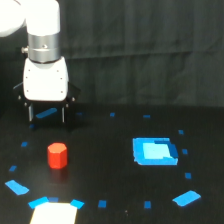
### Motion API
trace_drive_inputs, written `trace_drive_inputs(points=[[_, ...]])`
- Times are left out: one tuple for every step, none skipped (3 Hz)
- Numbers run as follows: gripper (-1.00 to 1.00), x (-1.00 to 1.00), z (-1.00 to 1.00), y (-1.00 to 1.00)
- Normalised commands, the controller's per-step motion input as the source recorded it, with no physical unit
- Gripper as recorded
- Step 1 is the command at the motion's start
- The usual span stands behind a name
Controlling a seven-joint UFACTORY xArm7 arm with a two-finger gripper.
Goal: Pick up the red object from the table
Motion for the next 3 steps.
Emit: trace_drive_inputs(points=[[0.40, 0.77, -0.18, -1.00], [0.83, 0.57, 0.00, -1.00], [0.72, 0.12, -0.13, -0.82]])
